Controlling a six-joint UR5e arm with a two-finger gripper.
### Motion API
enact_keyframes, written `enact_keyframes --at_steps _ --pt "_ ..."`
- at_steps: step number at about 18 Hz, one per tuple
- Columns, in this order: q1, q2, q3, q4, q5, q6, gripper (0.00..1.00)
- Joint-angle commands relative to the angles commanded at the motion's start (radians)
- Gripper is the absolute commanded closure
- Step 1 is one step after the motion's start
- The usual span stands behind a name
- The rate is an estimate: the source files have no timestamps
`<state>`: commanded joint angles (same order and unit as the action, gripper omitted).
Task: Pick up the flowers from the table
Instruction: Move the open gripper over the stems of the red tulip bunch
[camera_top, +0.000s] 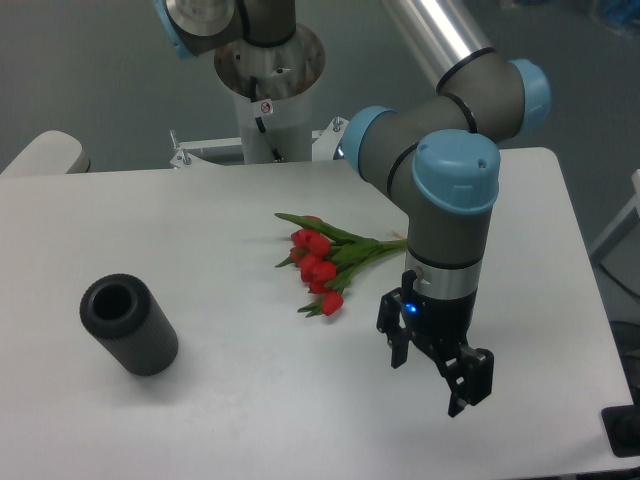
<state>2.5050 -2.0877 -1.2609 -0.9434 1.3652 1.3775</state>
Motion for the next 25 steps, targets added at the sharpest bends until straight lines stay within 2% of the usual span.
enact_keyframes --at_steps 4,8,13,18,22,25 --pt "-0.002 0.018 -0.031 -0.003 0.005 0.0 0.0" --pt "0.012 0.058 -0.089 -0.003 0.012 0.014 0.0" --pt "0.025 0.112 -0.195 0.0 0.084 0.015 0.0" --pt "0.044 0.163 -0.329 0.002 0.127 0.063 0.0" --pt "0.052 0.19 -0.435 0.002 0.26 0.141 0.0" --pt "0.051 0.192 -0.475 -0.006 0.301 0.173 0.0"
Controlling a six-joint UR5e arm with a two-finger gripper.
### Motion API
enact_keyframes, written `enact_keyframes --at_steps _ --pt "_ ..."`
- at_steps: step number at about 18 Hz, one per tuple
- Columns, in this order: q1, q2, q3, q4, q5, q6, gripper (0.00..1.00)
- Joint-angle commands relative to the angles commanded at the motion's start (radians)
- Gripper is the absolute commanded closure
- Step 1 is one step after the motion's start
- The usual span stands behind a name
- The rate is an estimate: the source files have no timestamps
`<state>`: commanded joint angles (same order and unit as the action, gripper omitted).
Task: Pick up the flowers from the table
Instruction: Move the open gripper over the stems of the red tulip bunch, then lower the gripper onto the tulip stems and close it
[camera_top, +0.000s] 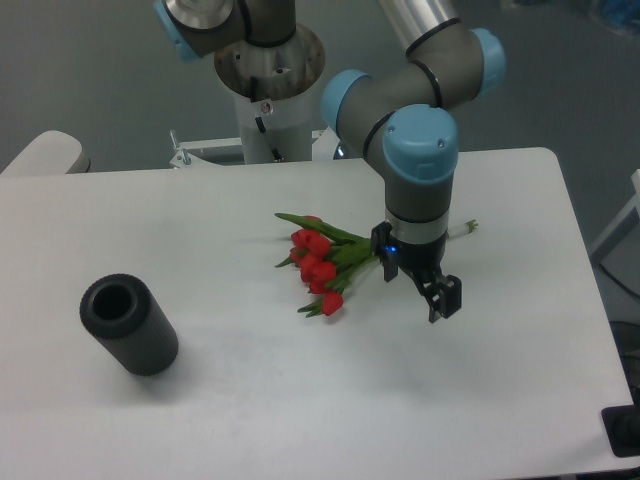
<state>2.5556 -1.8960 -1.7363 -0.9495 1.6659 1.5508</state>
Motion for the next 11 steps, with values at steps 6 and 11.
enact_keyframes --at_steps 6,11 --pt "0.015 0.023 -0.074 -0.067 0.006 0.129 0.0" --pt "0.038 0.026 -0.106 -0.078 0.006 0.152 0.0"
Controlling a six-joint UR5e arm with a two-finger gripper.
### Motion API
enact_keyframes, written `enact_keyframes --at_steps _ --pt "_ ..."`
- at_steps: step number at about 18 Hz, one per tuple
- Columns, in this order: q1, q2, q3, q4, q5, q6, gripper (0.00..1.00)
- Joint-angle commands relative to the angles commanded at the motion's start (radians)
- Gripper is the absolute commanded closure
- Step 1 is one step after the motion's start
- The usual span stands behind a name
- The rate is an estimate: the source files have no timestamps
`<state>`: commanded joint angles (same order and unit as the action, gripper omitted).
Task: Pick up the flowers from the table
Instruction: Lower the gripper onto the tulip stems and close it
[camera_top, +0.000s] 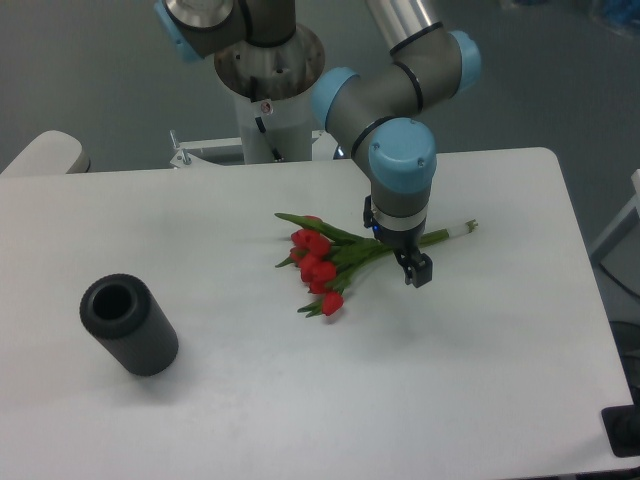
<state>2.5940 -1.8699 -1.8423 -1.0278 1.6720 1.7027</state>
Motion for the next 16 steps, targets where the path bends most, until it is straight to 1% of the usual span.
enact_keyframes --at_steps 4,12,14,16 --pt "0.005 -0.005 -0.054 0.008 -0.005 0.0 0.0" --pt "-0.005 -0.02 -0.095 0.011 -0.008 -0.018 0.0" --pt "-0.006 -0.025 -0.104 0.032 -0.008 -0.017 0.0" --pt "-0.006 -0.026 -0.13 0.061 -0.011 -0.015 0.0"
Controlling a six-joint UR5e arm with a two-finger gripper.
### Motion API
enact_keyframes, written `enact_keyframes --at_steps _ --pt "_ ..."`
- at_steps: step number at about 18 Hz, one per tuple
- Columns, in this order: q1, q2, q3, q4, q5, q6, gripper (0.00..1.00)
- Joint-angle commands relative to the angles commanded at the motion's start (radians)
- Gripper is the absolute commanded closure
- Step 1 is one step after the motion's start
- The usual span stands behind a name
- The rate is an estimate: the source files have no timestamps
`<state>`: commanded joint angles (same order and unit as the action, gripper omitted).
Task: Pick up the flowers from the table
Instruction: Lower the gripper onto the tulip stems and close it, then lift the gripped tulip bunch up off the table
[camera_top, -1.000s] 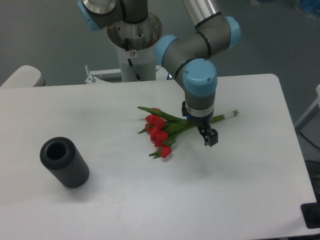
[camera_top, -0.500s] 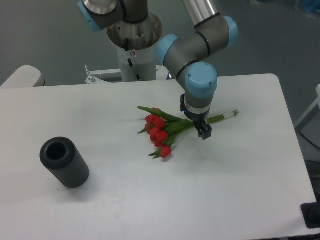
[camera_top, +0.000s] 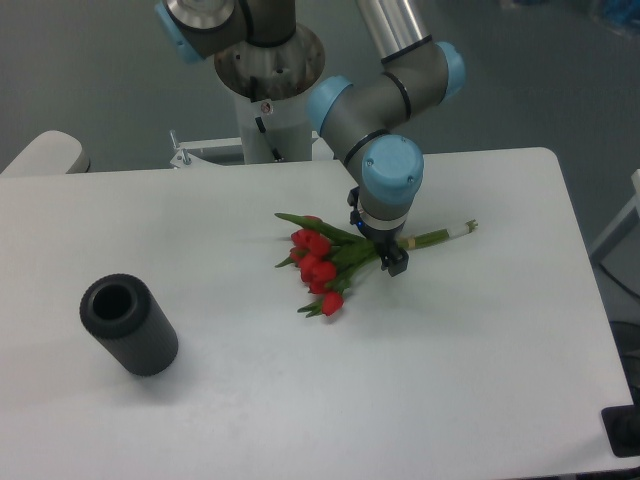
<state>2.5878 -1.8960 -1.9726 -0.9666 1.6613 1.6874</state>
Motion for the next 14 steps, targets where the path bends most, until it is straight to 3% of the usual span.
enact_keyframes --at_steps 3,6,7,9,10,14 --pt "0.0 -0.011 -0.029 0.057 -0.002 0.0 0.0" --pt "-0.002 -0.012 -0.038 0.066 -0.005 -0.002 0.0" --pt "-0.002 -0.012 -0.037 0.072 -0.005 0.0 0.04" --pt "-0.002 -0.012 -0.034 0.078 -0.012 0.0 0.46" --pt "-0.002 -0.012 -0.031 0.078 -0.018 0.0 0.59" --pt "0.002 -0.012 -0.014 0.078 -0.04 0.0 0.66"
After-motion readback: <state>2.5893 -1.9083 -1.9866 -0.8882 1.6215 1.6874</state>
